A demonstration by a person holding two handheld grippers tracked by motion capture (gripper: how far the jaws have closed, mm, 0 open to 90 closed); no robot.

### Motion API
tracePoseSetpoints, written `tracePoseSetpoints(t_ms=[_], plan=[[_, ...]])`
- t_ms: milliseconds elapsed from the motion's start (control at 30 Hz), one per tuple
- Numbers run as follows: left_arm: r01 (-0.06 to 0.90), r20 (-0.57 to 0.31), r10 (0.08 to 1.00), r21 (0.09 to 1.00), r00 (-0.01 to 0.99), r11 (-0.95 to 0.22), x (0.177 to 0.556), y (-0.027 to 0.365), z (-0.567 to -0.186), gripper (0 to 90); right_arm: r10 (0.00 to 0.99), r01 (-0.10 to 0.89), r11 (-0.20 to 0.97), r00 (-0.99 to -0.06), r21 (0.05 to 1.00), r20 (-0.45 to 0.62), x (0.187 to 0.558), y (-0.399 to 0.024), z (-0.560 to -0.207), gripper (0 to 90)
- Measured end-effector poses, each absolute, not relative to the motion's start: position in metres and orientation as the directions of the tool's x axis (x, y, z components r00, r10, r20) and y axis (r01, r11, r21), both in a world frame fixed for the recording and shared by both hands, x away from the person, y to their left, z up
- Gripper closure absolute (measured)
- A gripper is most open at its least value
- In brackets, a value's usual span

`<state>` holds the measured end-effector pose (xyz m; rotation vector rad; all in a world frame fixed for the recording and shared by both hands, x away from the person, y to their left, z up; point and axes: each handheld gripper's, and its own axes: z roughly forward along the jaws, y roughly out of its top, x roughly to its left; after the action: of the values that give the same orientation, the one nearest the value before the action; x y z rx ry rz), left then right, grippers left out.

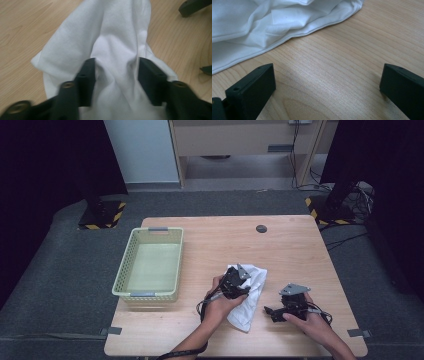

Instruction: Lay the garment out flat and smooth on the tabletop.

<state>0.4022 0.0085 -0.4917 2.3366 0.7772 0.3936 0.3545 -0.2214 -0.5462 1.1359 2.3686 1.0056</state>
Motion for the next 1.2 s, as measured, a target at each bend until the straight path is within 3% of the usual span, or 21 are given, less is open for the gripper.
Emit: tracePoseSetpoints(t_ms=[100, 200, 433, 500, 567, 733, 1033, 1200], plan=[[0.432, 0.057, 0.614, 0.66, 0.787, -0.615, 0.404, 0.014, -0.485, 77.8, 0.777, 0.546, 0.434, -0.629, 0.716, 0.009, 0.354, -0.221, -0.546, 0.4], [0.413, 0.063, 0.606, 0.675, 0.793, -0.611, 0.402, 0.019, -0.473, 85.6, 0.776, 0.546, 0.435, -0.631, 0.716, 0.01, 0.354, -0.222, -0.546, 0.4], [0.399, 0.092, 0.639, 0.71, 0.764, -0.58, 0.403, 0.042, -0.447, 87.0, 0.773, 0.544, 0.436, -0.635, 0.717, 0.011, 0.354, -0.223, -0.546, 0.4], [0.397, 0.135, 0.661, 0.704, 0.738, -0.588, 0.408, 0.053, -0.448, 86.8, 0.772, 0.543, 0.438, -0.636, 0.717, 0.011, 0.354, -0.223, -0.546, 0.4], [0.408, 0.169, 0.68, 0.688, 0.713, -0.599, 0.414, 0.063, -0.455, 86.6, 0.771, 0.544, 0.439, -0.637, 0.715, 0.012, 0.353, -0.223, -0.546, 0.4], [0.507, 0.11, 0.715, 0.631, 0.691, -0.587, 0.422, 0.08, -0.496, 86.7, 0.765, 0.543, 0.449, -0.644, 0.71, 0.009, 0.353, -0.224, -0.545, 2.3], [0.537, 0.028, 0.716, 0.642, 0.697, -0.547, 0.408, 0.084, -0.514, 86.9, 0.723, 0.521, 0.444, -0.689, 0.729, 0.052, 0.35, -0.223, -0.529, 43.5], [0.524, 0.01, 0.714, 0.672, 0.7, -0.524, 0.396, 0.073, -0.518, 86.8, 0.698, 0.501, 0.444, -0.713, 0.743, 0.064, 0.344, -0.222, -0.519, 58.8]])
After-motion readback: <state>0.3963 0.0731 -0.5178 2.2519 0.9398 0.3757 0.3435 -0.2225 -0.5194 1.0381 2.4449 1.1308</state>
